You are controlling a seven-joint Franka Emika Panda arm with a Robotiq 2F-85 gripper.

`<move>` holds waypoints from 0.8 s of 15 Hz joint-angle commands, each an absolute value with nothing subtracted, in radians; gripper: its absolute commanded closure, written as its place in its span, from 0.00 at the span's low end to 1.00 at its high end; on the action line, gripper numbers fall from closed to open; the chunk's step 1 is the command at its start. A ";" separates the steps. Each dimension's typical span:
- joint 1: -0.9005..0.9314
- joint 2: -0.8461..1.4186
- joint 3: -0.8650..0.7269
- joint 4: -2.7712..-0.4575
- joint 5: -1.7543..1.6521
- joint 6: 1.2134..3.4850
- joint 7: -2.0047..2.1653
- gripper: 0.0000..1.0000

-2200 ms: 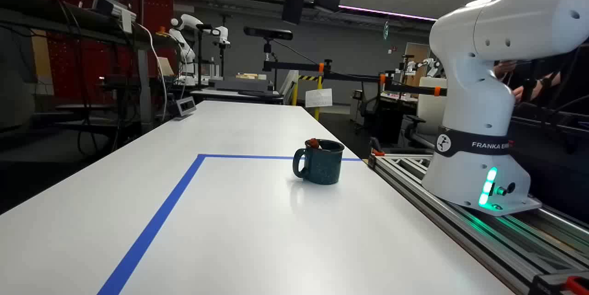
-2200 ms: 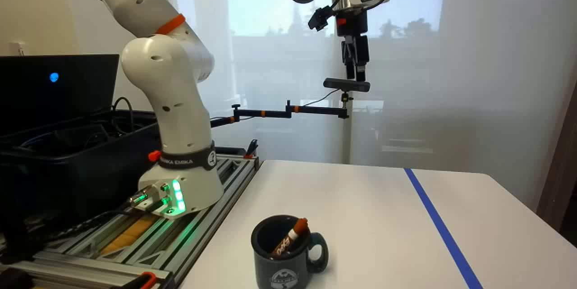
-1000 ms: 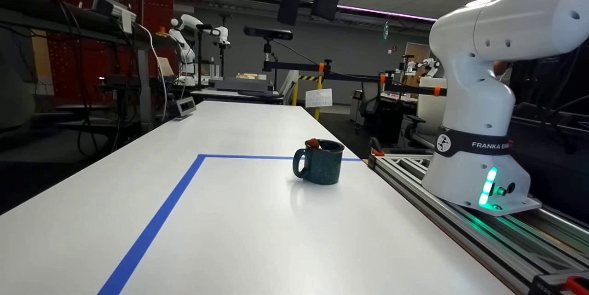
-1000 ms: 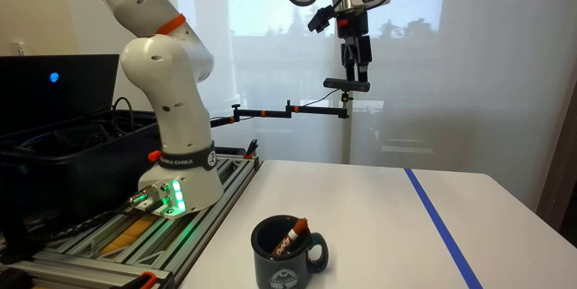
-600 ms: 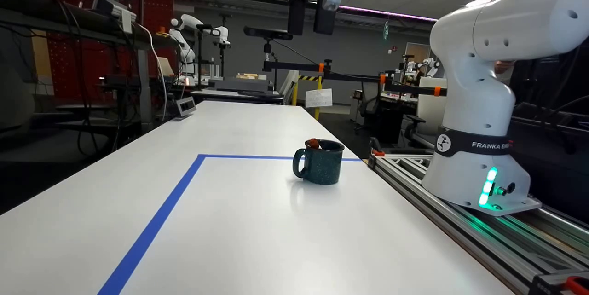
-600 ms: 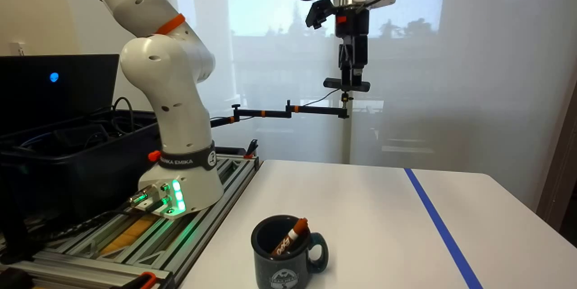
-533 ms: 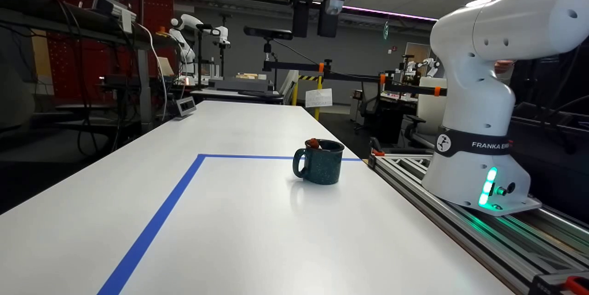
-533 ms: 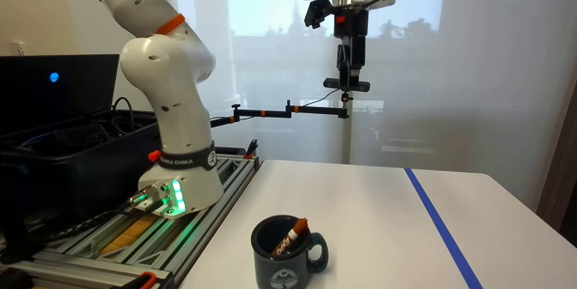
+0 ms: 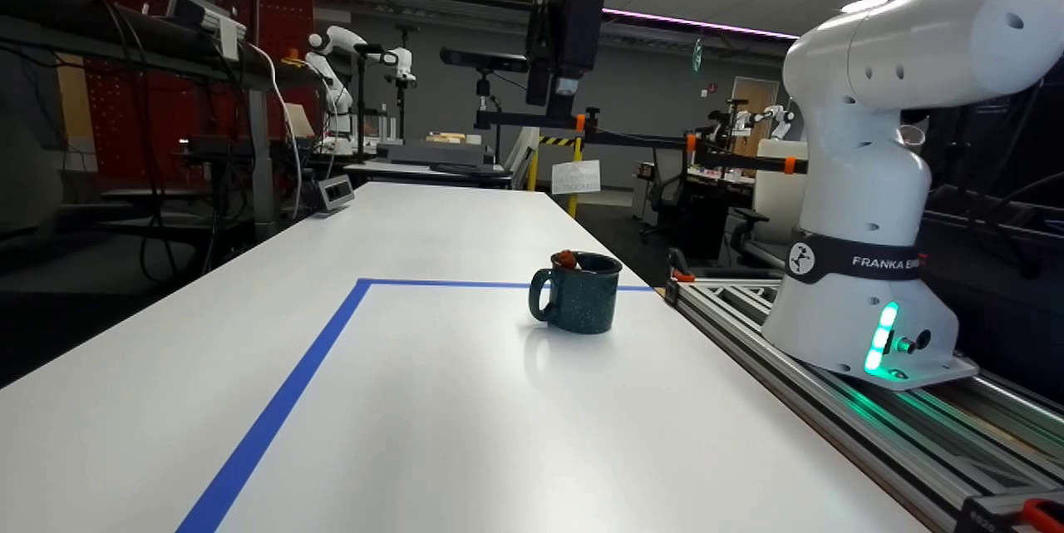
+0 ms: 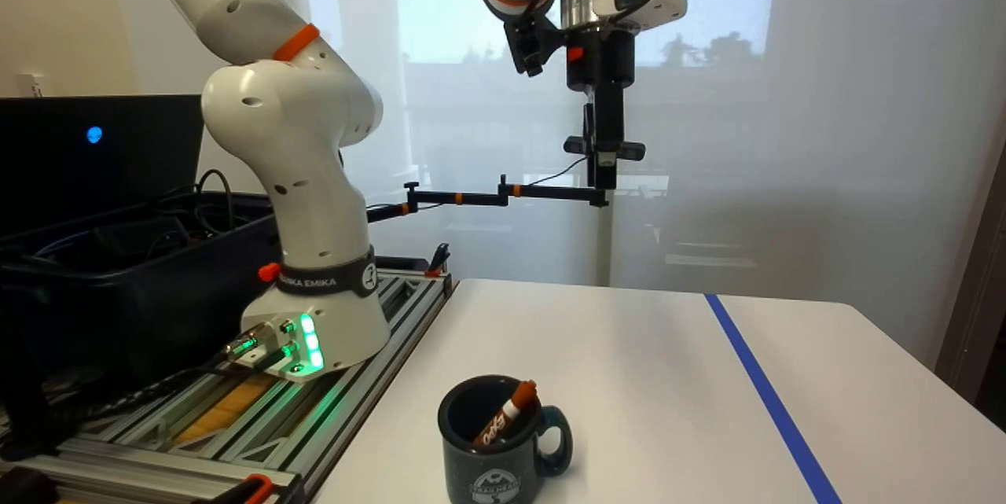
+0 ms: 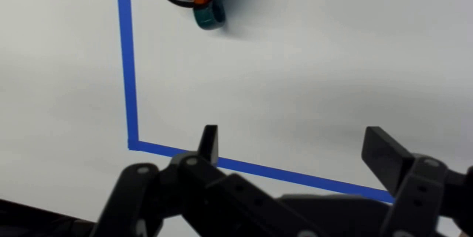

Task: Take the marker out of the mug and put it on the table.

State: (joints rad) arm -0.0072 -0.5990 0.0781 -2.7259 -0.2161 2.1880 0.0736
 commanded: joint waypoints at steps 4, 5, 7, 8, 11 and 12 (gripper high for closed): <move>-0.048 -0.594 0.077 -2.767 -0.277 2.266 0.086 0.00; -0.045 -0.594 0.077 -2.763 -0.277 2.266 0.085 0.00; -0.051 -0.569 0.092 -2.739 -0.289 2.249 0.100 0.00; -0.063 -0.562 0.097 -2.738 -0.301 2.245 0.112 0.00; -0.080 -0.559 0.084 -2.756 -0.311 2.207 0.105 0.00; -0.086 -0.551 0.077 -2.756 -0.312 2.200 0.101 0.00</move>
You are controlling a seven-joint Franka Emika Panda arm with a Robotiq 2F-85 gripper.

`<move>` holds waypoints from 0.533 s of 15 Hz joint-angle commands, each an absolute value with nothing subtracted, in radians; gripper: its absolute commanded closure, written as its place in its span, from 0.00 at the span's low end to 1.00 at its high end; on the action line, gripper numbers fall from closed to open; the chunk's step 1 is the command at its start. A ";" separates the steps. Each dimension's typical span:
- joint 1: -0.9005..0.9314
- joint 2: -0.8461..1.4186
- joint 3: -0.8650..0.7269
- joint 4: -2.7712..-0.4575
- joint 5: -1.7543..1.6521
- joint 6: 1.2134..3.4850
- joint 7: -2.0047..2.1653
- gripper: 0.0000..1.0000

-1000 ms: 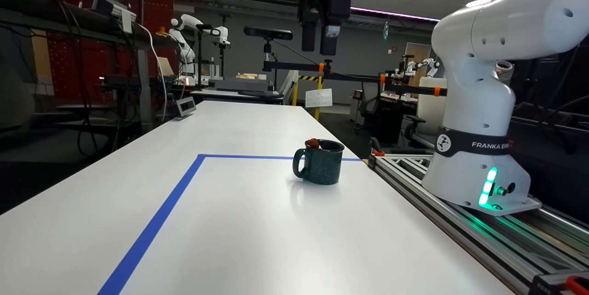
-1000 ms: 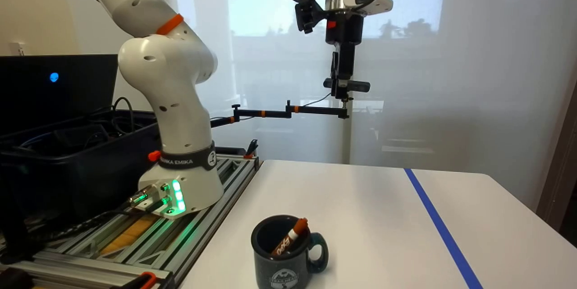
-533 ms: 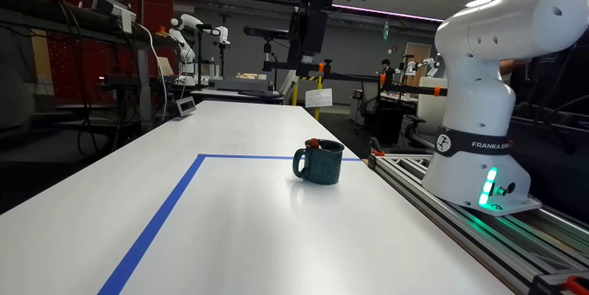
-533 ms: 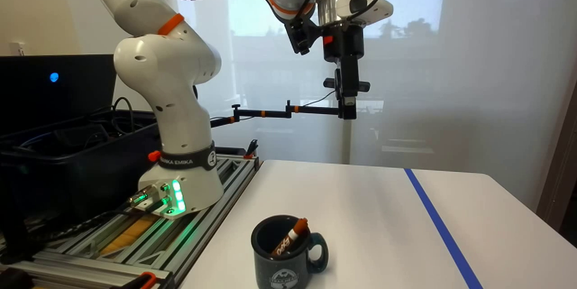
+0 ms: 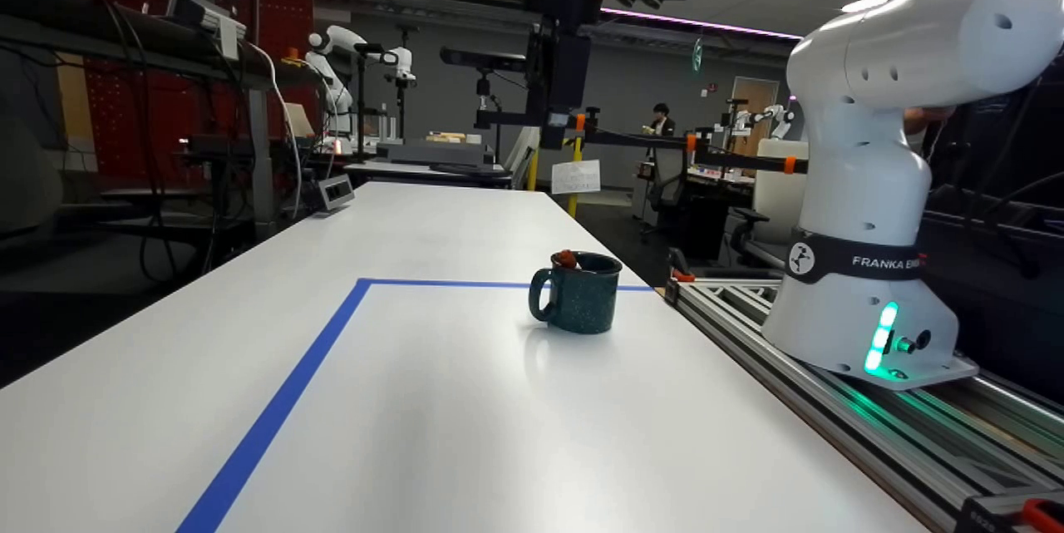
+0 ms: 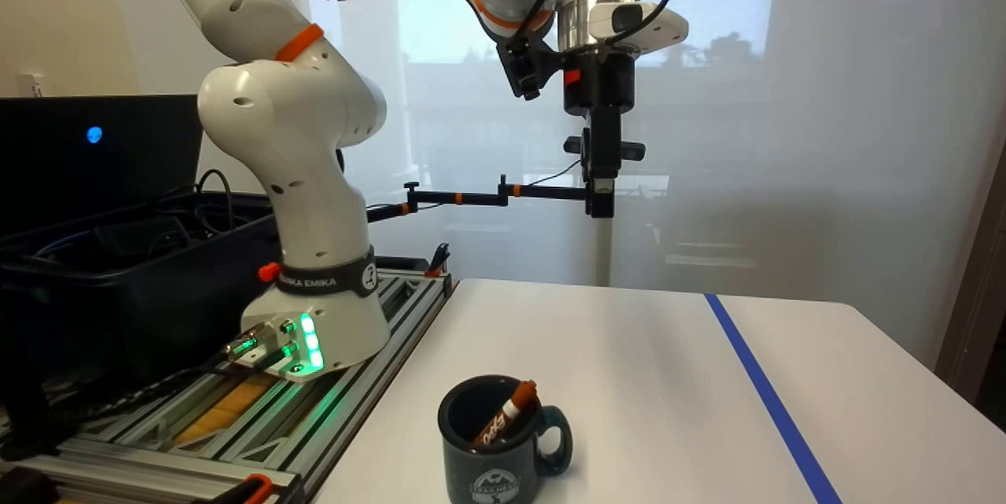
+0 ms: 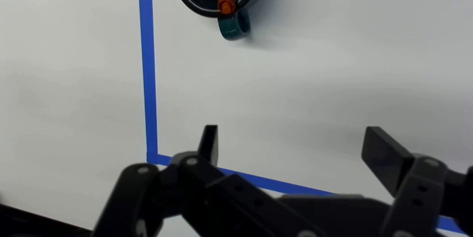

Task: Take the marker out of the mug and put it on the table.

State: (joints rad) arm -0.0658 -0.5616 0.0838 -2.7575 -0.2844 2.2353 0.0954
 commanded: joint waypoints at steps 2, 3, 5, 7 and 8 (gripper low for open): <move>-0.102 -0.543 0.056 -2.756 -0.313 2.194 0.092 0.00; -0.110 -0.537 0.046 -2.757 -0.316 2.201 0.087 0.00; -0.126 -0.523 0.023 -2.757 -0.326 2.247 0.074 0.00; -0.137 -0.504 -0.003 -2.756 -0.334 2.284 0.050 0.00; -0.142 -0.495 -0.014 -2.756 -0.334 2.305 0.037 0.00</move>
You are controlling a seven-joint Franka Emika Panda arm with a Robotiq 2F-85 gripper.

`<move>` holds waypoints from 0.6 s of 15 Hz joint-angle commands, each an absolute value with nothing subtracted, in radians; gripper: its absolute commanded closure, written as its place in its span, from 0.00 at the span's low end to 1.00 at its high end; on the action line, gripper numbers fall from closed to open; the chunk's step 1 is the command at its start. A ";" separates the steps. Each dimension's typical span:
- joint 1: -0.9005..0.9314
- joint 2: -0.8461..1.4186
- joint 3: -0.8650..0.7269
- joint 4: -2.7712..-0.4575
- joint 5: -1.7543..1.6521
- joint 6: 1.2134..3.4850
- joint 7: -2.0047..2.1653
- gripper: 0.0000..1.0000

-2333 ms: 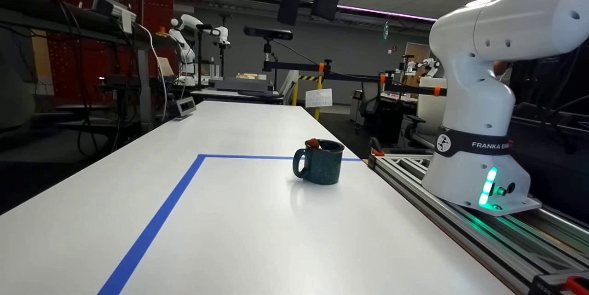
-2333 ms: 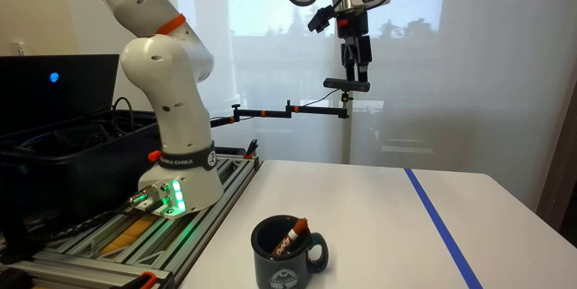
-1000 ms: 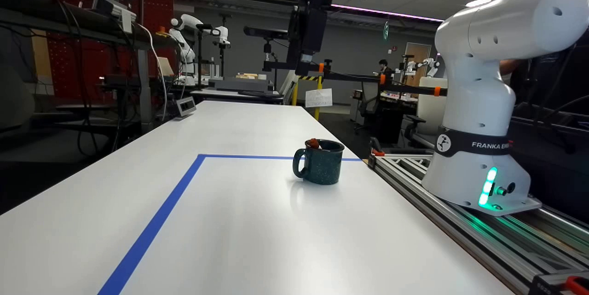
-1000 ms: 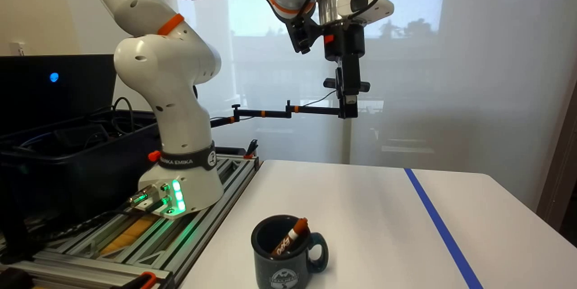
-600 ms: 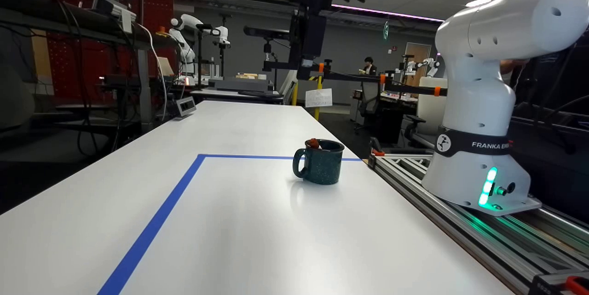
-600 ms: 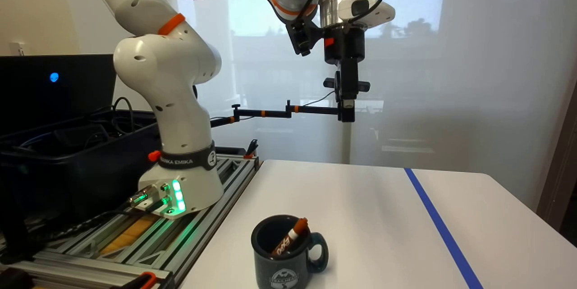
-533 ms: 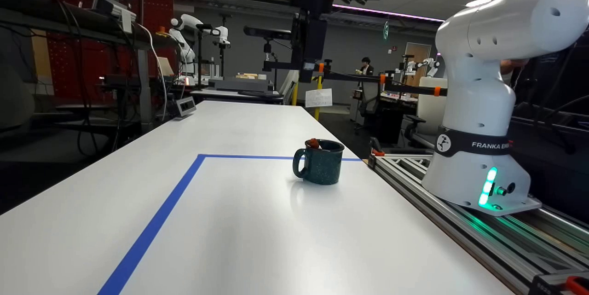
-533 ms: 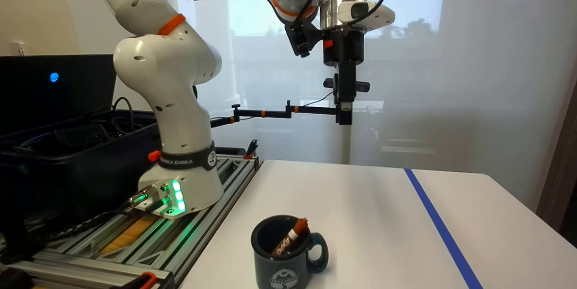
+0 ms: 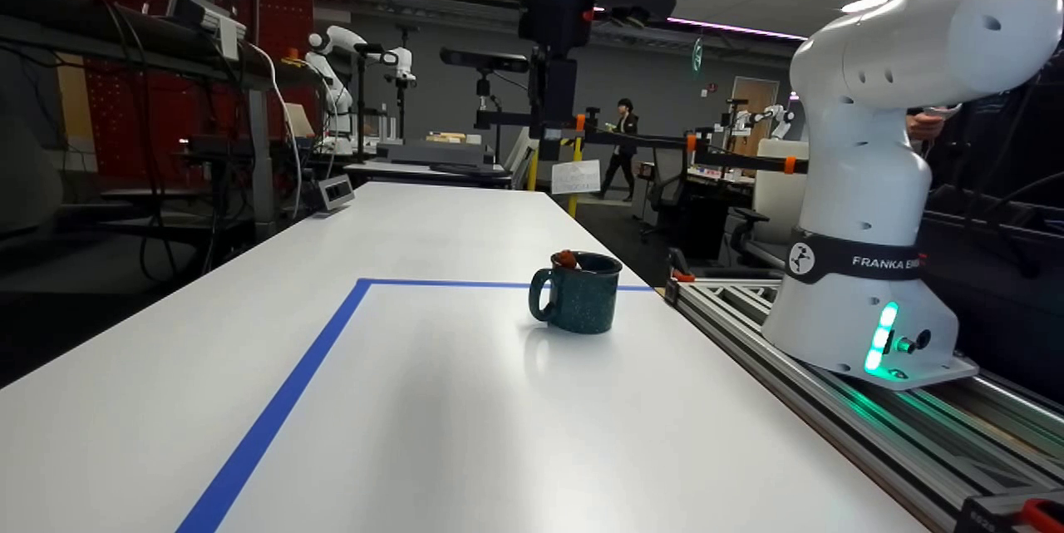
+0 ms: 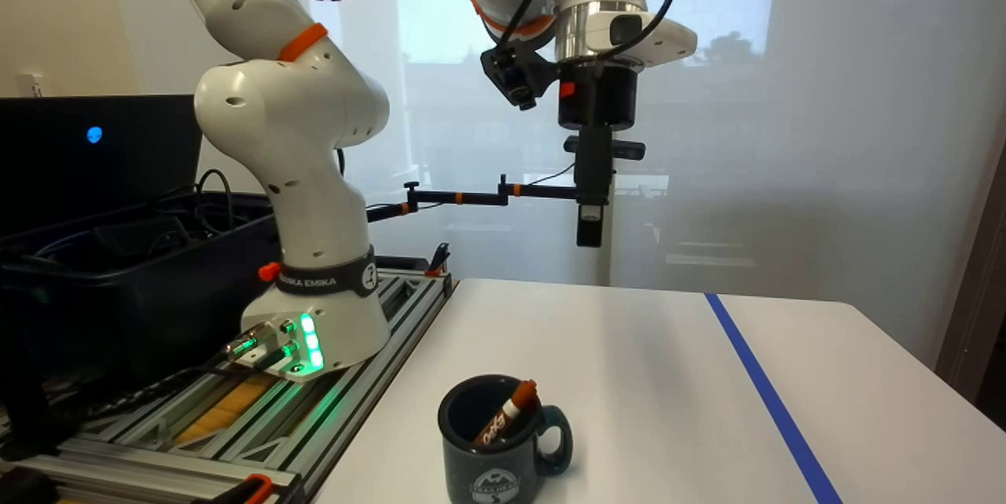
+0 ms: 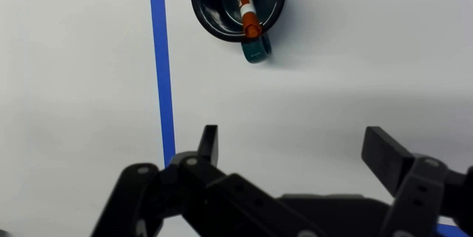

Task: Take the marker out of the mug and put it on the table.

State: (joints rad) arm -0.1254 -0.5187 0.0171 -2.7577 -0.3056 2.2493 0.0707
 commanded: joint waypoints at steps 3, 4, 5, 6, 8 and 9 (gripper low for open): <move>-0.139 -0.451 -0.067 -2.757 -0.296 2.351 -0.037 0.00; -0.137 -0.435 -0.082 -2.757 -0.288 2.359 -0.061 0.00; -0.134 -0.419 -0.099 -2.757 -0.277 2.362 -0.088 0.00; -0.137 -0.399 -0.110 -2.757 -0.278 2.370 -0.107 0.00; -0.141 -0.365 -0.131 -2.757 -0.277 2.379 -0.136 0.00; -0.143 -0.350 -0.140 -2.757 -0.277 2.387 -0.151 0.00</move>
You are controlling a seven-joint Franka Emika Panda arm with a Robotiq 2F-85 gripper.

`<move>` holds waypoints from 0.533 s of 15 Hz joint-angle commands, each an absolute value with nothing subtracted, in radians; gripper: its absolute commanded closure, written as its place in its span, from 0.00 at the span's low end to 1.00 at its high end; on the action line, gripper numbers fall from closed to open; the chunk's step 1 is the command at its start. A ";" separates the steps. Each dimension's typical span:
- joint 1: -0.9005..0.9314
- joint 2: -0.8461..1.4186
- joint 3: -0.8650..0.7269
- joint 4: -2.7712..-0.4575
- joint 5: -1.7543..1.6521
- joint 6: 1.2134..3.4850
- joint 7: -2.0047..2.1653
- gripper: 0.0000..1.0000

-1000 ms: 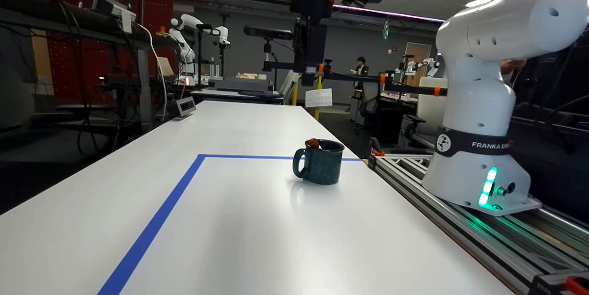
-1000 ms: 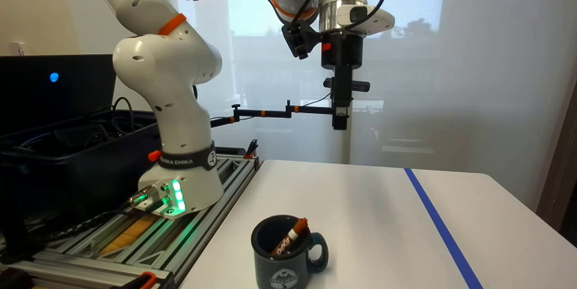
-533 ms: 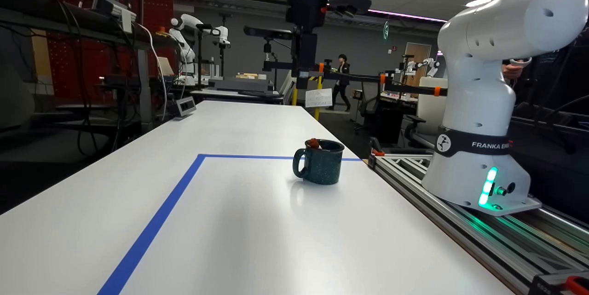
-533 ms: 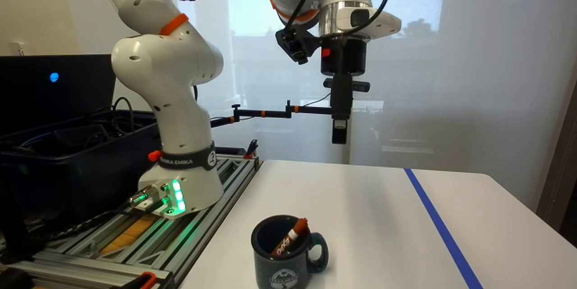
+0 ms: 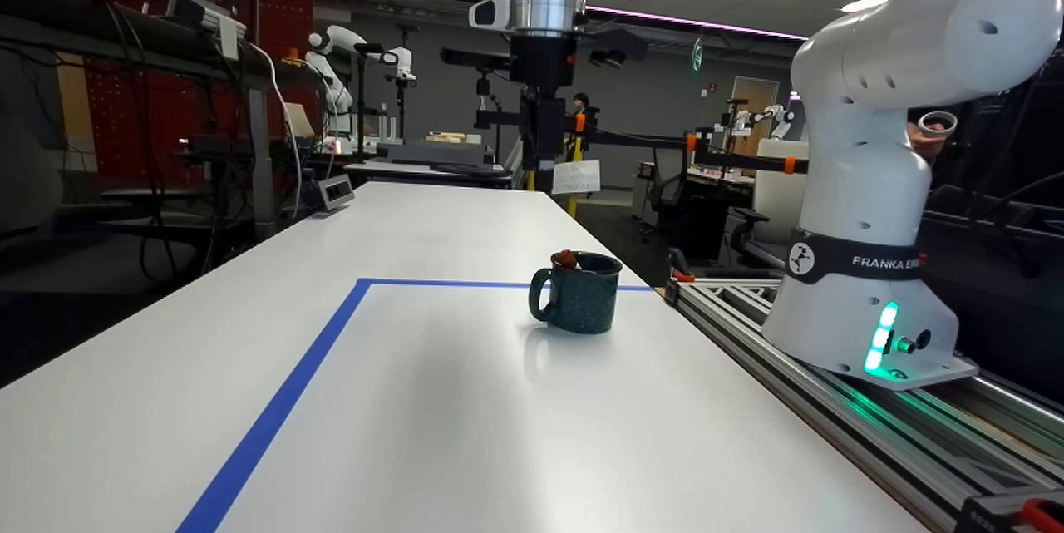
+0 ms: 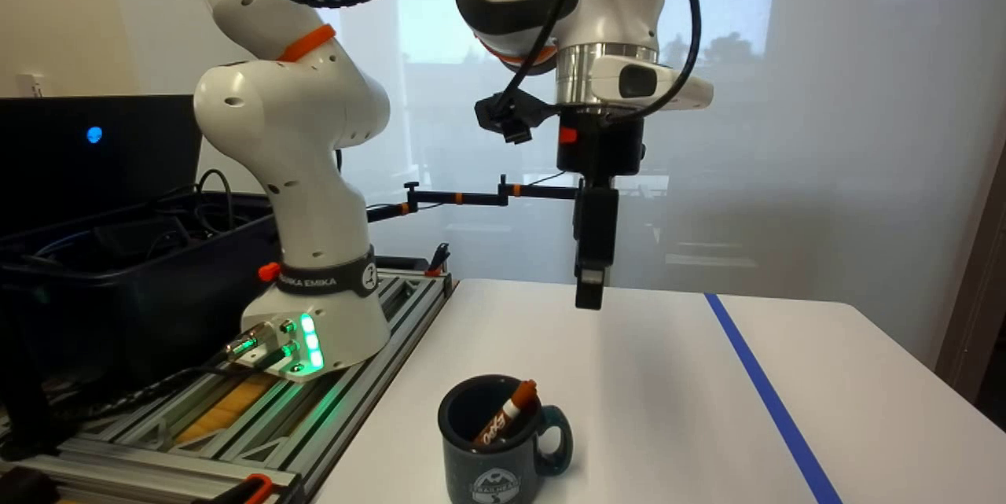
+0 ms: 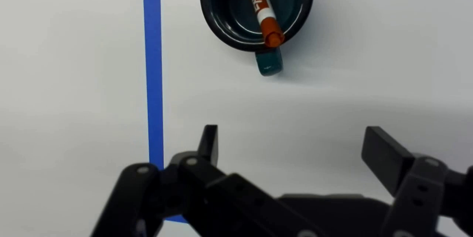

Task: Take the marker out of the mug and put it on the table.

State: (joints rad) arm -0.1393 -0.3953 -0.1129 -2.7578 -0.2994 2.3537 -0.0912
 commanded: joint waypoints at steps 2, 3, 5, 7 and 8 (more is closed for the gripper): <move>-0.145 -0.320 -0.154 -2.758 -0.277 2.396 -0.172 0.00; -0.147 -0.307 -0.159 -2.758 -0.279 2.400 -0.180 0.00; -0.150 -0.281 -0.165 -2.758 -0.278 2.396 -0.190 0.00; -0.152 -0.262 -0.165 -2.757 -0.280 2.378 -0.192 0.00; -0.153 -0.250 -0.165 -2.757 -0.282 2.376 -0.192 0.00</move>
